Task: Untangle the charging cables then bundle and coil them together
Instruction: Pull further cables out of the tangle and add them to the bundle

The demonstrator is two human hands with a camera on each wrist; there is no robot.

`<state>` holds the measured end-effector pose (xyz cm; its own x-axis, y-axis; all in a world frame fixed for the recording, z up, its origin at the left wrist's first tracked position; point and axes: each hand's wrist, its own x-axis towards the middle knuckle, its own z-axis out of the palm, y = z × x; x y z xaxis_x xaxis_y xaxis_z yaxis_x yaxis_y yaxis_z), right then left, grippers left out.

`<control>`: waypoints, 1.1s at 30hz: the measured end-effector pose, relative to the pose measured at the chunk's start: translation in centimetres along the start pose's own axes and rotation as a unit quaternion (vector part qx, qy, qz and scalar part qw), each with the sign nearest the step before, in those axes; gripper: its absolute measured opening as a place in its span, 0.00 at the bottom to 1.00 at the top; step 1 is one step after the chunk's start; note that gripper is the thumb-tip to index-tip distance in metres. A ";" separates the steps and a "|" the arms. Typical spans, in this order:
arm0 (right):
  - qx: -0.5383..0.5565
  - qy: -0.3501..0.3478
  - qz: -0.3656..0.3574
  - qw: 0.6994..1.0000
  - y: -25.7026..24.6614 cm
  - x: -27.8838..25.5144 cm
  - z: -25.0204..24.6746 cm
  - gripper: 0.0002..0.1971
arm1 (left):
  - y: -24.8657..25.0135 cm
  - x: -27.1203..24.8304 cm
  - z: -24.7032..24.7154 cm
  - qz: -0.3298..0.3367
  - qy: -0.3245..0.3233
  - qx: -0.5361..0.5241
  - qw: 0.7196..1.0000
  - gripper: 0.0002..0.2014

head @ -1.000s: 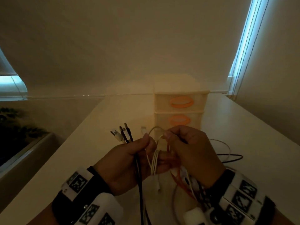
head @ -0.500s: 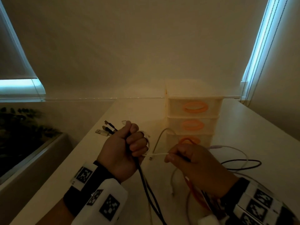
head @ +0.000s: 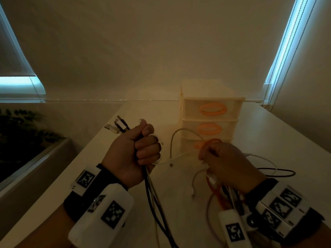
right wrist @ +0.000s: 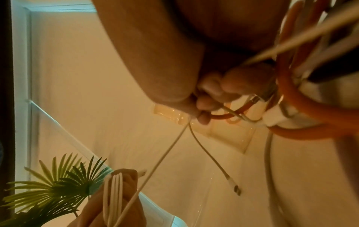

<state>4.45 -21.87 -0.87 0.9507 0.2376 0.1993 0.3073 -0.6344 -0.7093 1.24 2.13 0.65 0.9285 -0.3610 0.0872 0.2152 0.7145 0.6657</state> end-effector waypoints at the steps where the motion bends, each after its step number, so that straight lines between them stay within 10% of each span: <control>1: 0.012 0.034 0.007 0.999 0.2 0.1 -0.1 0.13 | -0.2 -0.1 0.4 -0.013 0.002 0.035 0.999 0.19; 7: 0.285 0.039 0.043 0.957 -0.3 0.0 0.1 0.15 | -3.5 -0.7 2.3 -0.143 -0.002 0.313 0.939 0.21; 12: 0.376 -0.063 -0.028 0.924 -1.6 -1.1 0.9 0.11 | -4.5 0.4 2.3 -0.059 0.118 0.170 0.977 0.22; 16: 0.218 -0.249 -0.072 0.941 -2.1 -2.3 1.7 0.10 | -3.4 1.1 1.4 0.039 0.184 0.017 0.982 0.24; 23: 0.275 -0.082 -0.003 0.958 -0.9 -0.9 2.2 0.13 | -2.2 0.9 1.1 0.077 0.178 0.030 0.981 0.21; 29: 0.331 -0.179 -0.015 0.926 -0.6 -1.1 1.8 0.11 | -1.6 0.8 0.5 0.078 0.159 0.022 0.984 0.20; 33: 0.253 -0.147 -0.027 0.956 -0.6 -0.9 1.3 0.10 | 0.4 0.5 -0.2 0.103 0.136 -0.032 0.985 0.22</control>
<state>3.40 -20.78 -1.48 0.8581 0.5041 0.0979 0.2245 -0.1968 -0.9544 1.87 2.34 0.83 0.9992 -0.0379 0.0081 0.0253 0.7953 0.6057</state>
